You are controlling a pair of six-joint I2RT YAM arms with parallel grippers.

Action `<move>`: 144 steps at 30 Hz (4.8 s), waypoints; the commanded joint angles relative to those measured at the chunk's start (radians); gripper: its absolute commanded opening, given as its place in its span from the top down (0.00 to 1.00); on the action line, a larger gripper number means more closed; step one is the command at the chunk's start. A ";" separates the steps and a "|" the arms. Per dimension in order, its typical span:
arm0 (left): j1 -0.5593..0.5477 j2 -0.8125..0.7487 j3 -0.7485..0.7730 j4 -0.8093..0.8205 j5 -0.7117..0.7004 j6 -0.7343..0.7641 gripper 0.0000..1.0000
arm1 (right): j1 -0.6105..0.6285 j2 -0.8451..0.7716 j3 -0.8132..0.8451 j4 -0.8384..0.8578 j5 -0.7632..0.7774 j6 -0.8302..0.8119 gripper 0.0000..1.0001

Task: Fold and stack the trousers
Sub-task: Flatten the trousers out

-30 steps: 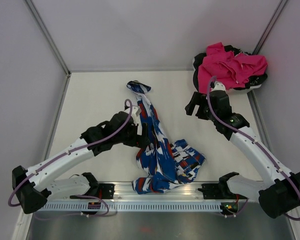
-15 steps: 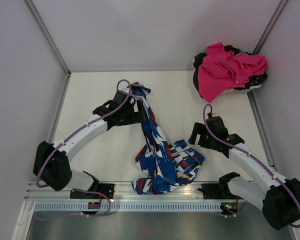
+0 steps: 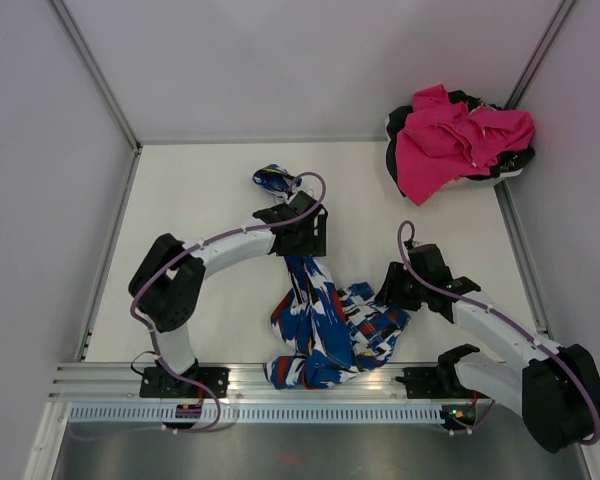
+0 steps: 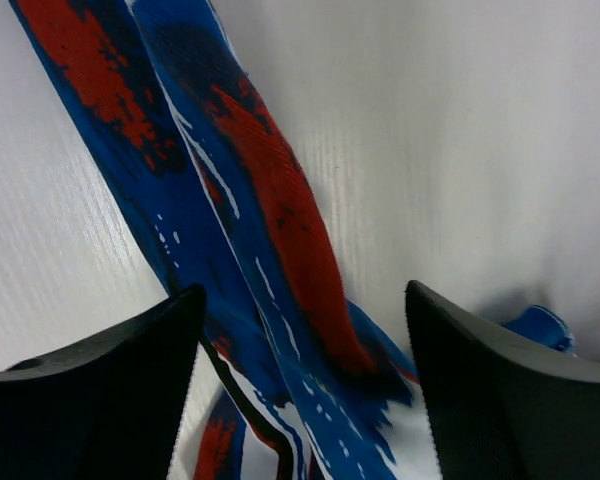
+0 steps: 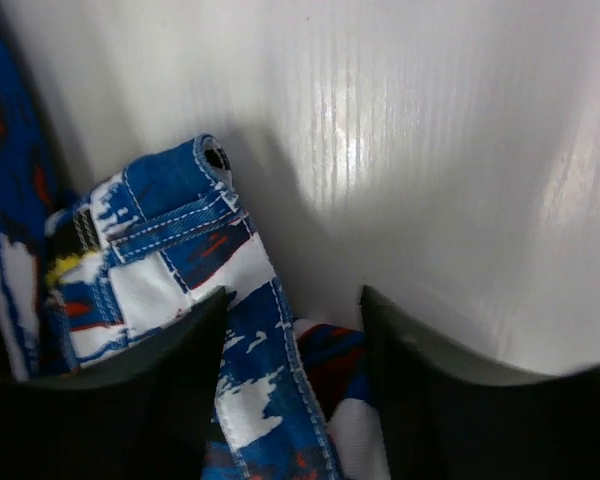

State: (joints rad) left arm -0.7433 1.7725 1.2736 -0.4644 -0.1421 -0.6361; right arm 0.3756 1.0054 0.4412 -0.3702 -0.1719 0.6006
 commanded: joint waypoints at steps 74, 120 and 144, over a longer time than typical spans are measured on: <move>0.291 -0.800 -0.430 -0.283 -0.264 -0.048 0.98 | 0.028 0.013 0.099 0.255 -0.074 0.131 0.24; 1.260 -0.845 -0.588 -0.488 -0.249 -0.422 0.00 | 0.065 0.144 0.324 0.185 0.241 0.024 1.00; 1.368 -0.527 -0.712 -0.191 -0.271 -0.438 0.67 | -0.049 0.058 0.448 0.004 0.218 -0.068 1.00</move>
State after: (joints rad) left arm 0.6197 1.2320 0.5831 -0.7216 -0.4088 -1.0798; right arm 0.3355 1.1034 0.8234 -0.3546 0.0166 0.5537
